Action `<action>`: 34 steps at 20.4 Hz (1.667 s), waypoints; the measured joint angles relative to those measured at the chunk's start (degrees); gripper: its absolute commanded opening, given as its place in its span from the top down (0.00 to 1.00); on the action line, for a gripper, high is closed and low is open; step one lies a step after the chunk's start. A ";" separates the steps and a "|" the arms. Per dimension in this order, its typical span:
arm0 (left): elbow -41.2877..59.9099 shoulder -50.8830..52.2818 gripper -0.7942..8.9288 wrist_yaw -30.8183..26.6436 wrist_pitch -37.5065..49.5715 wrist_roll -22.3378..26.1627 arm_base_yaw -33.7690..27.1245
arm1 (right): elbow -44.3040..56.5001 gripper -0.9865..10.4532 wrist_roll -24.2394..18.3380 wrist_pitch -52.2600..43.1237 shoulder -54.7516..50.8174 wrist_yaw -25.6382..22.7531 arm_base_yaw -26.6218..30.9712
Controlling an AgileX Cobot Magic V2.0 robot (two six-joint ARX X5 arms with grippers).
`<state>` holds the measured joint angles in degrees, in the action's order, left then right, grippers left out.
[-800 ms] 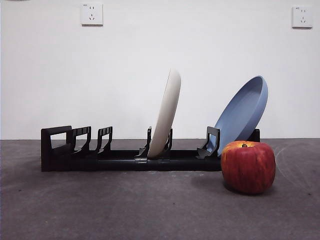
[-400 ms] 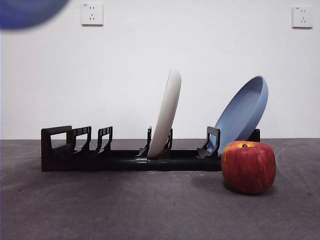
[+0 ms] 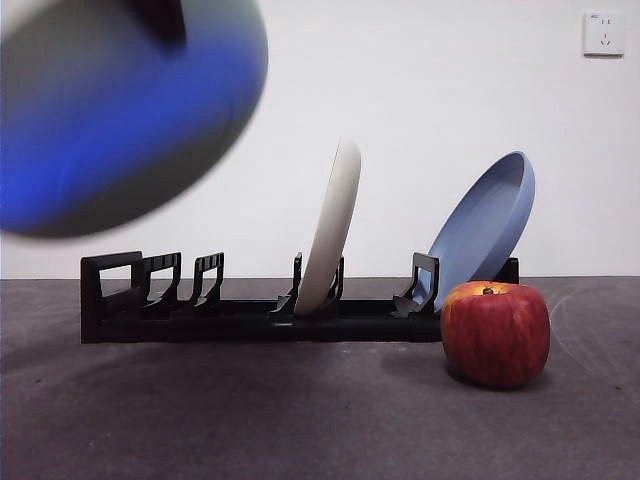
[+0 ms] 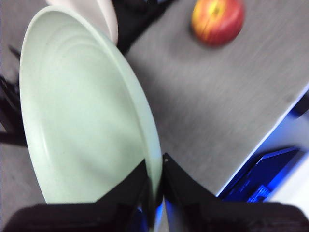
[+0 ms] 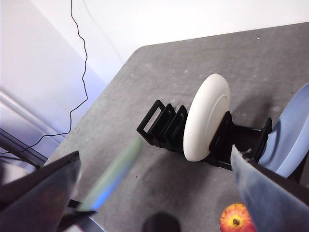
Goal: Take the green plate from the plate rack,put the plate on the table,take the apple from the table,put the apple in the plate
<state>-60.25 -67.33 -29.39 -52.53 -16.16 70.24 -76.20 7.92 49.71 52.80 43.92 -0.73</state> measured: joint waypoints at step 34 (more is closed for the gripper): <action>4.00 -27.76 0.65 31.19 15.91 2.67 -11.93 | 0.00 0.39 -0.04 0.04 0.00 0.00 0.00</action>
<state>-56.25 -95.09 1.80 -36.62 -13.50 58.30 -76.20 7.88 49.76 52.80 43.92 -0.73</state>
